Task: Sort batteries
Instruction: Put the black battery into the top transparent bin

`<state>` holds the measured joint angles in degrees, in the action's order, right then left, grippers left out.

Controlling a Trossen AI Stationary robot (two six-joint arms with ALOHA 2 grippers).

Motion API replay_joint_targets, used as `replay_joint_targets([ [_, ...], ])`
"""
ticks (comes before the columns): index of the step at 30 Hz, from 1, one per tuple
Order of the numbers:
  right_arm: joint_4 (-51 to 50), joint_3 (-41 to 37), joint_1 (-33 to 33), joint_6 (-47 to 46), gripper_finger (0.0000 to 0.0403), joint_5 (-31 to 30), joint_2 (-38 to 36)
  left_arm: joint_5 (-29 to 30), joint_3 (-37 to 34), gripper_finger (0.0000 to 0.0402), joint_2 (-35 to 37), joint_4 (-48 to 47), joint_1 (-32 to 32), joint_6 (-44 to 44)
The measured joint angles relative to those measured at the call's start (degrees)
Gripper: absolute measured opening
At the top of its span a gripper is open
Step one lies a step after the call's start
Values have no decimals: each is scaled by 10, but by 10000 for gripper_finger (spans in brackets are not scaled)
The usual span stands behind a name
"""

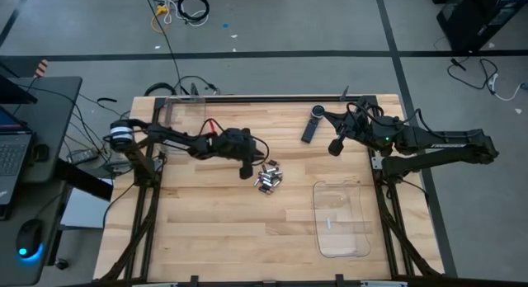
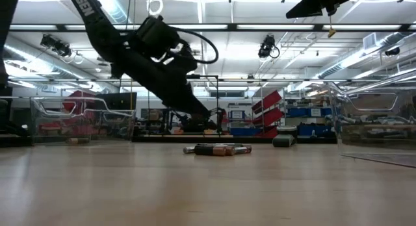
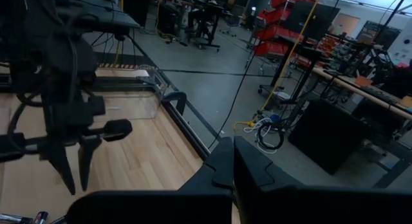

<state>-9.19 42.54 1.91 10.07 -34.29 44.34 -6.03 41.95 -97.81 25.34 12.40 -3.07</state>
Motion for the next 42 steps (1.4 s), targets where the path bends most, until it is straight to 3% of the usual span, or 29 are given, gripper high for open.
replay_joint_targets([
  [7,0,0,0,0,0,0,0,9,0,60,-41,11,-11,63],
  [14,-10,0,0,0,0,0,0,8,0,64,-48,6,-23,-44],
  [23,-15,0,0,-9,0,0,0,6,0,96,-57,0,-19,-117],
  [30,-16,0,0,-9,0,0,0,4,0,122,-58,11,-16,-144],
  [42,-17,0,0,-9,0,0,0,-28,0,124,-58,-7,0,-127],
])
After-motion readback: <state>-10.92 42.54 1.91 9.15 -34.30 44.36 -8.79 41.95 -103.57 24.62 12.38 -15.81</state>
